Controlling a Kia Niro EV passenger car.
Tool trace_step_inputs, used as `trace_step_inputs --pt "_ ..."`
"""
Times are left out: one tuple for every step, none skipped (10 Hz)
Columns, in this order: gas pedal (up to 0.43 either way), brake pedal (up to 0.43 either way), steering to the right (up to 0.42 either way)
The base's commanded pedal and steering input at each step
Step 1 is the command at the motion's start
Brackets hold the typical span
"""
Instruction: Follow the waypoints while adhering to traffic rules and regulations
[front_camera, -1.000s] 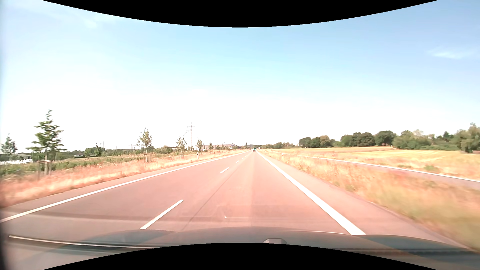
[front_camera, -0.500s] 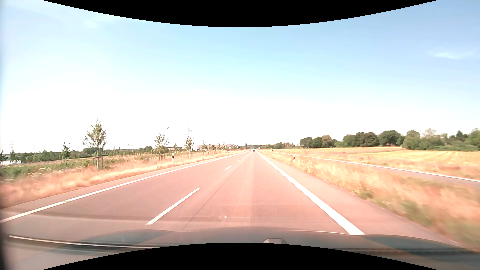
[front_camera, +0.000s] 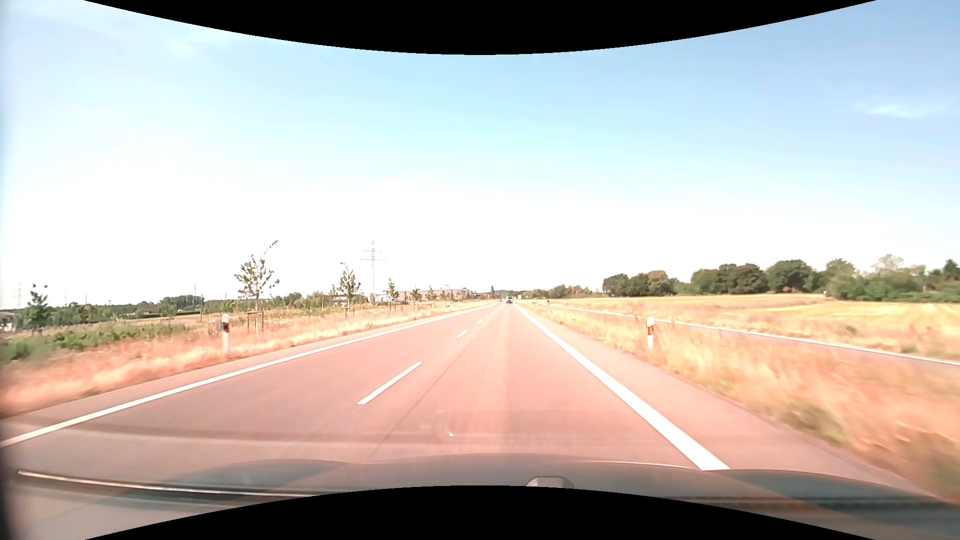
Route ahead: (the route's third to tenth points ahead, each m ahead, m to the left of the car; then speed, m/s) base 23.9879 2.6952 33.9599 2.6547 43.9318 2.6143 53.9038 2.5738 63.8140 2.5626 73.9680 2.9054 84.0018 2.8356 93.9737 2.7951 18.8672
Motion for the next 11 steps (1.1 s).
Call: trace_step_inputs --pt "0.079 0.000 -0.004" --pt "0.079 0.000 -0.004" --pt "0.079 0.000 -0.004" --pt "0.079 0.000 -0.004" --pt "0.079 0.000 -0.004" --pt "0.079 0.000 -0.004" --pt "0.079 0.000 -0.004" --pt "0.079 0.000 -0.004" --pt "0.079 0.000 -0.004" --pt "0.079 0.000 -0.004" --pt "0.079 0.000 -0.004"
